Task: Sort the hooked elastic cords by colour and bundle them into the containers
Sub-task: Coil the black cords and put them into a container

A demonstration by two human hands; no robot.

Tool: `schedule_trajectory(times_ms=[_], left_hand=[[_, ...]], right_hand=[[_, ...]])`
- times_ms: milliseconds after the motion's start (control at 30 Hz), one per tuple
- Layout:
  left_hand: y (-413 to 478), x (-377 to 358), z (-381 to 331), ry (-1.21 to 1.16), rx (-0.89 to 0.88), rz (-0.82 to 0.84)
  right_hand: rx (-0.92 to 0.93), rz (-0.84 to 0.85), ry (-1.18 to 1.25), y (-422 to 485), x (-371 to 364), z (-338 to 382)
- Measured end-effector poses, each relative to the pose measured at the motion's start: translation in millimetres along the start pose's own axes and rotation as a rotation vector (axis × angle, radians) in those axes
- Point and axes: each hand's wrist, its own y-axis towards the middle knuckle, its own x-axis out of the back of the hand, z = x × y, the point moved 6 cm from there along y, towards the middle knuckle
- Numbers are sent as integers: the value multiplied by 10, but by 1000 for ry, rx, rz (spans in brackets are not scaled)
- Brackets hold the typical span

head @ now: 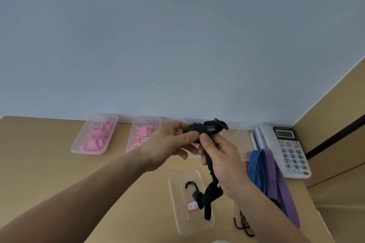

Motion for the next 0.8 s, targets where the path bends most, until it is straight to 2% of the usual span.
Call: schedule_trajectory(times_ms=[167,300,367,500,600,700,733,800], left_hand=[[-29,45,-40,50,-99,-137],[-76,73,-90,271,-213,-230],[-129,53,-142,480,-315,-279],[-231,-11,-192,705,-549,-326],[-275,-104,-204,963,-801,-326],[-305,-165,-200,1134,-964,-337],[-312,-174,-200,1131,-959,-333],[-295,-138,-196,938,-764,-278]], right_hand=[[-102,36,50,-3,-6,-56],[-207,30,78,-14,6,-100],[-253,43,40,-33,16,-121],[-257,52,23,-63,8,-113],[-298,6,112,-68,1,-159],[-274,-21,240,-84,-20,-146],[-244,-17,257,-92,-20,-137],[-192,9,260,-115,-25,-121]])
